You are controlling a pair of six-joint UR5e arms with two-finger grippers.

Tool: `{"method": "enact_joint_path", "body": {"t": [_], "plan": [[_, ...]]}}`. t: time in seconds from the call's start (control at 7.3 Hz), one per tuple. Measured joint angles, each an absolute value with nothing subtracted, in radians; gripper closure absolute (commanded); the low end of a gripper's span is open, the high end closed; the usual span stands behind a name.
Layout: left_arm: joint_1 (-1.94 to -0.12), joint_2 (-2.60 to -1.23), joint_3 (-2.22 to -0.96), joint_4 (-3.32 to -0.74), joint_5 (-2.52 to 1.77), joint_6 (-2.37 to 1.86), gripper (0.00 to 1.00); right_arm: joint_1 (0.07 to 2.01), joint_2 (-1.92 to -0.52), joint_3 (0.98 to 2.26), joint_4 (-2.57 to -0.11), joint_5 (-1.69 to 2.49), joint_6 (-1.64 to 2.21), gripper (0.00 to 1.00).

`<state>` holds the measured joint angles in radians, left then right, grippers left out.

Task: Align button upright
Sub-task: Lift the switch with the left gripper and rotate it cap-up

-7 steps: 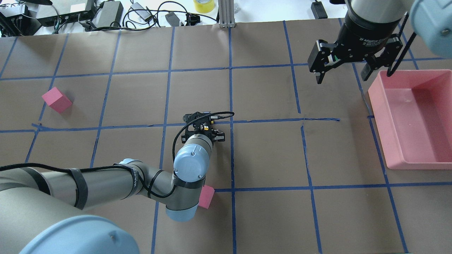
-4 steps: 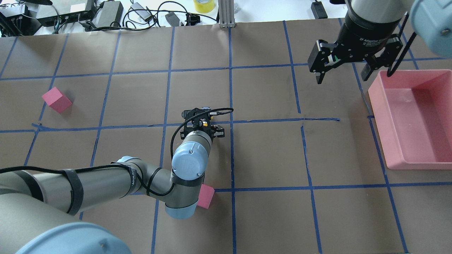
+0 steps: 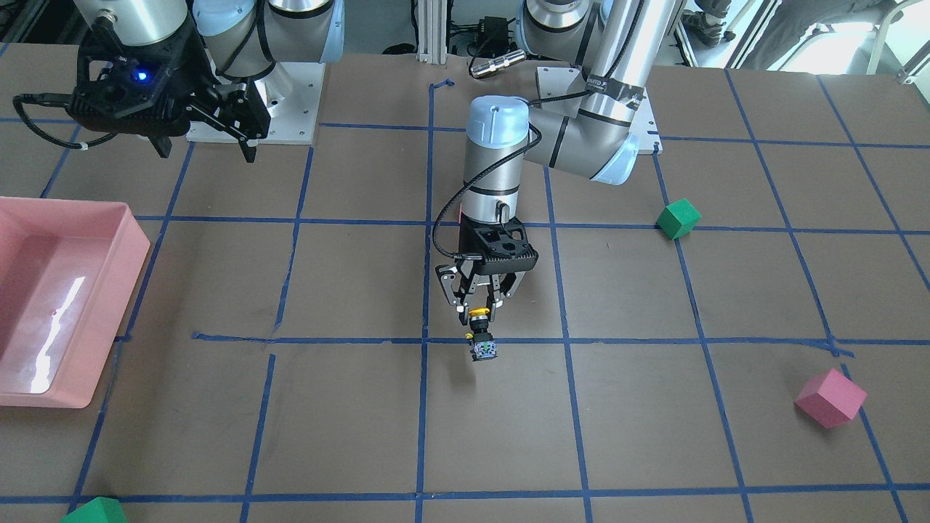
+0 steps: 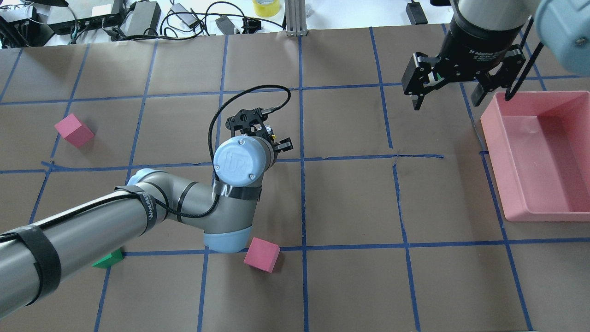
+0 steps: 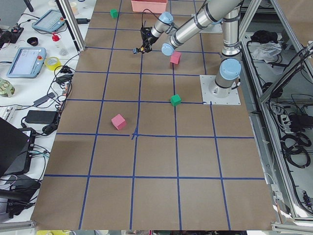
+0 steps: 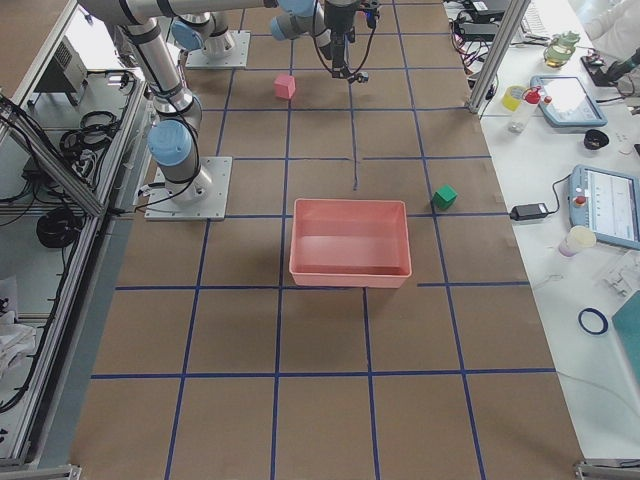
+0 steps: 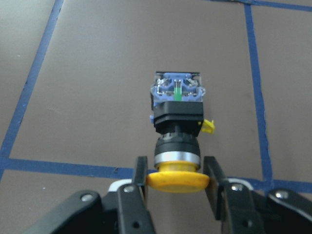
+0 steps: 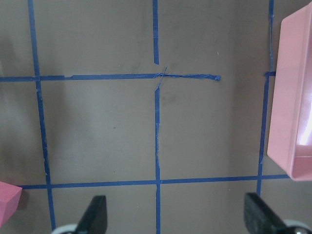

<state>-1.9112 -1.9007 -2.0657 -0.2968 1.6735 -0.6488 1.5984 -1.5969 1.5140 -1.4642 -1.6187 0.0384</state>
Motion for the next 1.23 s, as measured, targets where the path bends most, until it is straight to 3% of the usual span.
{"method": "enact_joint_path", "body": {"t": [0.27,0.55,1.23], "plan": [[-1.883,-1.857,-1.889,-0.736,1.493,-0.827,1.0,1.598,-1.597,1.514,-1.462,-1.62,0.038,0.0],[-1.802,-1.866,-1.772,-1.002,1.222,-0.953,1.0,1.598,-1.597,1.514,-1.46,-1.62,0.038,0.0],[-1.661,-2.011,-1.735,-1.079,0.817,-1.295,1.0,1.598,-1.597,1.514,-1.46,-1.62,0.038,0.0]]}}
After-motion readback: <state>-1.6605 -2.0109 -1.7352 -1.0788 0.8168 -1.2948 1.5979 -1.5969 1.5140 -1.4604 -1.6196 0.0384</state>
